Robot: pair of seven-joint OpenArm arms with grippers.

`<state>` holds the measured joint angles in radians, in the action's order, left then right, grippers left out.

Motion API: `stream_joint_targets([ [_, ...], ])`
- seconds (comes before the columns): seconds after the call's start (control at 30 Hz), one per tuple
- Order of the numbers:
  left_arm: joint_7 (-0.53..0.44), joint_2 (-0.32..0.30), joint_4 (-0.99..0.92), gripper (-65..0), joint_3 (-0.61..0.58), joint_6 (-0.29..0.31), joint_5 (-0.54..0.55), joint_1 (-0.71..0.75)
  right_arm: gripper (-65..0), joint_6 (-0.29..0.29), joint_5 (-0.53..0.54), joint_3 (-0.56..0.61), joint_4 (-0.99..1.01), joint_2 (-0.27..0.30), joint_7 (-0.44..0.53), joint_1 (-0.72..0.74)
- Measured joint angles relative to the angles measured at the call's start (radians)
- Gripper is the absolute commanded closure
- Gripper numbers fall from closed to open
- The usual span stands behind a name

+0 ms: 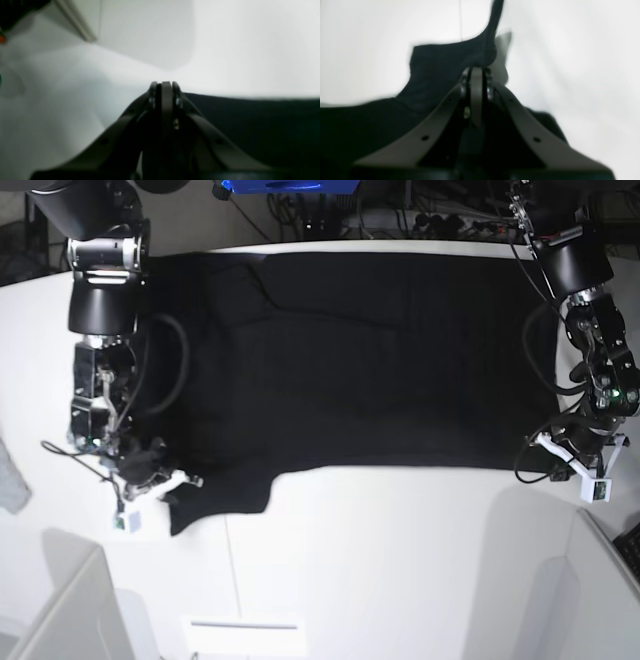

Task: Fold the T-shirt properly
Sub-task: 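Lift the hem with both grippers and fold it over toward the collar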

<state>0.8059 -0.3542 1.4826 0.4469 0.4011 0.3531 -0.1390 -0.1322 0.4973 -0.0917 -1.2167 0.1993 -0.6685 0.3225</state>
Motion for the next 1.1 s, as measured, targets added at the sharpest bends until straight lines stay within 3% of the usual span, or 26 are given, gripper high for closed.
stream_joint_targets([
  [0.63,0.110,0.021,0.290,0.0,0.003,0.006,0.001,0.195,0.0,0.001,0.002,-0.018,-0.280,0.007,-0.096,-0.186],
  [0.87,0.126,0.021,0.342,0.0,0.074,0.002,-0.003,0.259,0.0,0.001,-0.002,-0.142,-0.361,-0.019,-0.172,-0.235],
  [1.1,0.126,0.026,0.393,0.0,0.069,0.011,0.007,0.346,0.0,0.001,0.000,-0.167,-0.469,-0.021,-0.209,-0.303],
])
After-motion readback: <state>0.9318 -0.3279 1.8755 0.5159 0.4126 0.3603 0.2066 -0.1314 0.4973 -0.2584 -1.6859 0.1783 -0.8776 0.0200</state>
